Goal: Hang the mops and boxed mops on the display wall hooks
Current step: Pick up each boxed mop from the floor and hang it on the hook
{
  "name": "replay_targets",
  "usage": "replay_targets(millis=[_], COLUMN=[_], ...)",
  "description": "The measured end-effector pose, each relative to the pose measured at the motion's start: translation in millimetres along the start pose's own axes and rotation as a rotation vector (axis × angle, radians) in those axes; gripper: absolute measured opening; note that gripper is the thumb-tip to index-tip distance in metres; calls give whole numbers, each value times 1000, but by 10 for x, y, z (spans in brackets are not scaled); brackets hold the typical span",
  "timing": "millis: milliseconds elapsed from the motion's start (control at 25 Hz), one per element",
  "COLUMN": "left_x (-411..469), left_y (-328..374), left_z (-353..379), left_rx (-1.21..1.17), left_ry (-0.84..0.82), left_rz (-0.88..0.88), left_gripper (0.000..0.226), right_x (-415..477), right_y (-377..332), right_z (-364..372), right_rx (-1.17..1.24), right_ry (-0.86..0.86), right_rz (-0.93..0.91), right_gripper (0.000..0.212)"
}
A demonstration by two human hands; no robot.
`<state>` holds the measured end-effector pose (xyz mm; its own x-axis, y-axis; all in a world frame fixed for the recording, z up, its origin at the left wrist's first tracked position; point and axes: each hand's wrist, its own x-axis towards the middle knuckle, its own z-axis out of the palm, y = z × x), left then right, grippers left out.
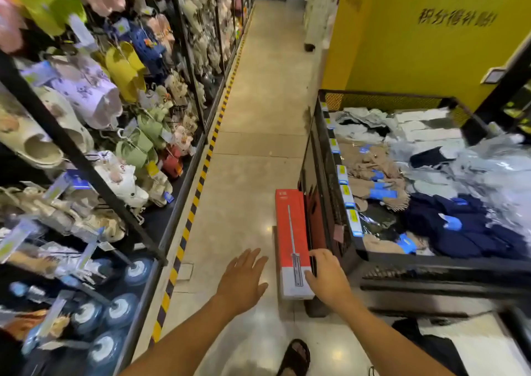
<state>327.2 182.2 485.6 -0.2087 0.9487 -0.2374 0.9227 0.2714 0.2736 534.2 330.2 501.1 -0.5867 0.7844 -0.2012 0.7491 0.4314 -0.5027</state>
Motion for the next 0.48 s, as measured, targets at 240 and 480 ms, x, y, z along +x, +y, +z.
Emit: replay_targets(millis=[240, 480], left_x=[1330, 2450], left_y=[-241, -658], left_z=[132, 1038], left_rx=[-17, -104], left_ry=[-72, -313], left_rz=[-18, -38], left_gripper=[68, 71], right_x=[1239, 2052], right_y=[466, 884], right_z=[341, 1220], right_rx=[55, 153], right_ry=[-132, -189], right_rz=[133, 343], right_gripper=[41, 46])
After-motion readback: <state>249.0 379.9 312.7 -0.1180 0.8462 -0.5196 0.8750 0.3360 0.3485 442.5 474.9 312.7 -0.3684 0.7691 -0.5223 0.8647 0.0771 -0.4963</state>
